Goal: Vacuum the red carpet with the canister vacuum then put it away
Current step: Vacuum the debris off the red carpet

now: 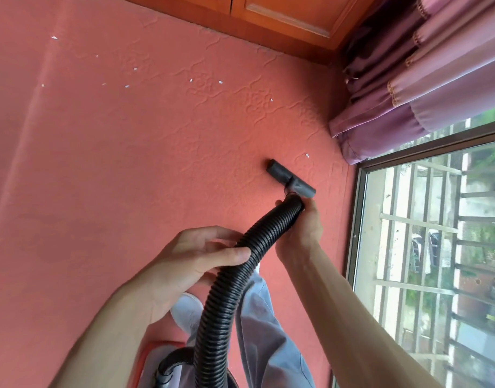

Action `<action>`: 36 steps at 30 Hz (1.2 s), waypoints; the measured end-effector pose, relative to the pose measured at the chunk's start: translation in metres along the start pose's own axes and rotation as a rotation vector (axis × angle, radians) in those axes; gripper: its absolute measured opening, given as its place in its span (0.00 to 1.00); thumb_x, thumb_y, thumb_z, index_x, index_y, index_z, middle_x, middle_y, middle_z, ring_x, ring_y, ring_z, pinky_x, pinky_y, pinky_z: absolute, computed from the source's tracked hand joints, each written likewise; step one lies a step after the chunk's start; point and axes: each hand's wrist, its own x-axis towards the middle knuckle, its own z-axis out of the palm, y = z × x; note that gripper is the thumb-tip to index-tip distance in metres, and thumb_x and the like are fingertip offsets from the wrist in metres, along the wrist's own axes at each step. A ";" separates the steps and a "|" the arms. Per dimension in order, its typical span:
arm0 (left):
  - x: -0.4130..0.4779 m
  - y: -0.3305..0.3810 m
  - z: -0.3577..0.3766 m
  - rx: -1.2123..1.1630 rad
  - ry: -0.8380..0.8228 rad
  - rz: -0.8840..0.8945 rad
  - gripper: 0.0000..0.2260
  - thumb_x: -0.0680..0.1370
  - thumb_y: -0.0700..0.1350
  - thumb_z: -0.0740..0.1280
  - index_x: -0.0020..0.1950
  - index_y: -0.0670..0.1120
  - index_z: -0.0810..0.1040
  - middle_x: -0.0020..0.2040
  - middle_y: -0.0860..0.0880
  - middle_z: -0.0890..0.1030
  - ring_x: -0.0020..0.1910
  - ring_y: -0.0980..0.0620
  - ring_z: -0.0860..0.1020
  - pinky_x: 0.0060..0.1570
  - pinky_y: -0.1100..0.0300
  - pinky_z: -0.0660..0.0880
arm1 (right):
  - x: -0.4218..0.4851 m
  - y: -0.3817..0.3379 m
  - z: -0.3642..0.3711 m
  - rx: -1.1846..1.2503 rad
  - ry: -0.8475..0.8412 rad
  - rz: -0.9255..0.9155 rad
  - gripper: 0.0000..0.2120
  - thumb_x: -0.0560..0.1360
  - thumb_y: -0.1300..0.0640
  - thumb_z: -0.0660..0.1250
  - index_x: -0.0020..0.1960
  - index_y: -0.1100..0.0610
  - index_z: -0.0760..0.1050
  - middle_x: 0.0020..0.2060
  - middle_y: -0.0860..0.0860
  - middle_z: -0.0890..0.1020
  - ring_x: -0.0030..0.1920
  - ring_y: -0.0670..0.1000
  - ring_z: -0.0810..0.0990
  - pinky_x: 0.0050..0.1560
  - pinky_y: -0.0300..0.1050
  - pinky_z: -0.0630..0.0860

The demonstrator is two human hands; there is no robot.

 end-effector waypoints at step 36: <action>0.038 -0.008 0.057 -0.213 0.206 0.047 0.15 0.69 0.48 0.74 0.53 0.44 0.85 0.45 0.34 0.83 0.33 0.43 0.80 0.30 0.57 0.79 | 0.076 -0.028 -0.038 0.163 -0.385 0.216 0.12 0.80 0.52 0.61 0.45 0.60 0.73 0.38 0.55 0.78 0.37 0.52 0.77 0.43 0.46 0.74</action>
